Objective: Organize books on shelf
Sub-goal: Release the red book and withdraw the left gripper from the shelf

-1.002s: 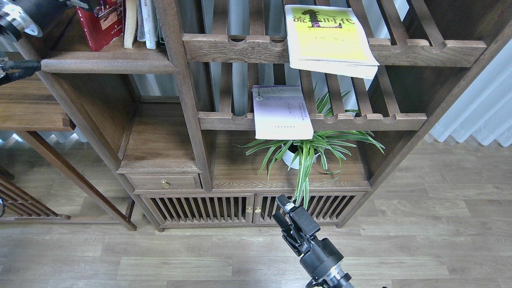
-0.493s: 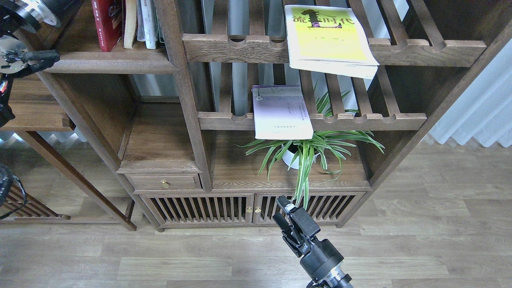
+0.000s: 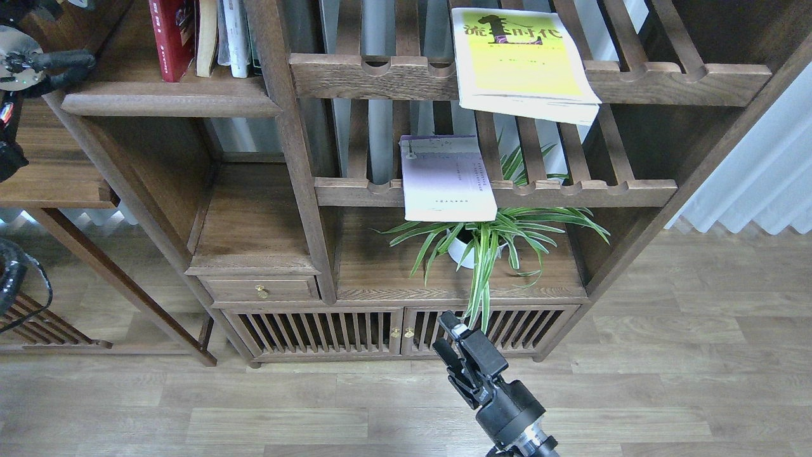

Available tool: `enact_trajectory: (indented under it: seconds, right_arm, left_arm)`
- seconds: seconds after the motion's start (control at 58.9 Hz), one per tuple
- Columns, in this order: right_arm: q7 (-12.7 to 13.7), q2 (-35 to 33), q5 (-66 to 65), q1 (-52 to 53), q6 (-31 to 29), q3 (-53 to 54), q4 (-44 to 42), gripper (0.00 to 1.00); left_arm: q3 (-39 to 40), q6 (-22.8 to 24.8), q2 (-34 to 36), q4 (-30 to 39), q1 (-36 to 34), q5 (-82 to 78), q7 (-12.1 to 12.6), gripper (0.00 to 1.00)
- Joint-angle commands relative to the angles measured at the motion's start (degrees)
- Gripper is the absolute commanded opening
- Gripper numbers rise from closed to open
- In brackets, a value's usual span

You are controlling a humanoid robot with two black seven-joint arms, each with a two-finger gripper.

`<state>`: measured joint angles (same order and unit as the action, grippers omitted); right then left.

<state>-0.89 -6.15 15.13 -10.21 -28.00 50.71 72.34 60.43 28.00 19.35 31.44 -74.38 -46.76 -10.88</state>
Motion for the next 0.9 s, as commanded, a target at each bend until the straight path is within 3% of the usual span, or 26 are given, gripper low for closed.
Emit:
enact_trajectory:
  seconds: [0.0,0.238,0.425,0.714,0.884]
  right_arm:
    - [0.0,-0.1,0.0,-0.2,0.0,-0.2,0.0,0.95]
    - [0.0,0.0,0.0,-0.2,0.0,-0.3,0.0,0.95]
    - [0.0,0.0,0.1,-0.3,0.0,-0.2,0.0,0.95]
    - [0.0,0.0,0.1,-0.3,0.0,-0.1,0.0,0.95]
    - [0.0,0.0,0.1,-0.3,0.0,-0.1,0.0,0.95]
  left_arm:
    - [0.9,0.0,0.3,1.7,-0.1,0.0,0.5,0.55]
    - [2.6,0.0,0.8,4.7,0.0,0.1,1.5,0.55]
    - [4.3,0.0,1.0,8.8,0.9,3.7,8.1,0.54]
    - [4.5,0.0,4.4,14.8,3.1,5.2,11.3,0.53]
    - [8.1,0.0,6.5,21.5,8.1,8.0,16.6,0.53]
